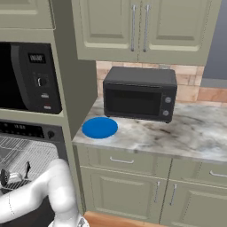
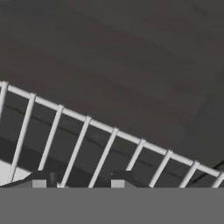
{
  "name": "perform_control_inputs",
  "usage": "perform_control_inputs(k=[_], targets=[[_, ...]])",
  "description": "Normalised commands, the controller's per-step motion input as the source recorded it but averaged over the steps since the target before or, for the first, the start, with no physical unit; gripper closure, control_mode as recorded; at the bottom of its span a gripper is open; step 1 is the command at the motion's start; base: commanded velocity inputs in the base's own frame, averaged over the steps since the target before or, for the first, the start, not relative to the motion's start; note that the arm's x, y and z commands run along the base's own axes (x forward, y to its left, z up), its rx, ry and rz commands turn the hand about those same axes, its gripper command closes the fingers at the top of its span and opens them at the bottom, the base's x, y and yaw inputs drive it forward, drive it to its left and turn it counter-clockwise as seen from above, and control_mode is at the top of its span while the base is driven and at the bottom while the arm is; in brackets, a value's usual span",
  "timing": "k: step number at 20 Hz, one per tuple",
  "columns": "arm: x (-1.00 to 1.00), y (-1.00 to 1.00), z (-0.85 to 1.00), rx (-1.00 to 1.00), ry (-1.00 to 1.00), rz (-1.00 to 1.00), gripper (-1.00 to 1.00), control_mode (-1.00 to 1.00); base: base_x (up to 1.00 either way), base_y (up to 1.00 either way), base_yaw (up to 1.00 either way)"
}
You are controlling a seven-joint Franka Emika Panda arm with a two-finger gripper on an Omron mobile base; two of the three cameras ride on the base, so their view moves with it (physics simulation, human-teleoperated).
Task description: Take the fish from the oven and place it on the plate on the counter.
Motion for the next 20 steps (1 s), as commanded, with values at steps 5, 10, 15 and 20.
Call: perform_control_inputs(k=[5, 10, 15, 20], targets=[[-1.00, 0.00, -1.00, 0.00, -0.07, 0.00, -1.00, -1.00, 0.00, 0.00, 0.00], [-1.00, 0.00, -0.74, 0.00, -0.01, 0.00, -1.00, -1.00, 0.00, 0.00, 0.00], [-1.00, 0.00, -0.08, 0.00, -0.02, 0.00, -1.00, -1.00, 0.00, 0.00, 0.00], [-0.91, 0.00, 0.50, 0.00, -0.05, 0.00, -1.00, -1.00, 0.00, 0.00, 0.00]])
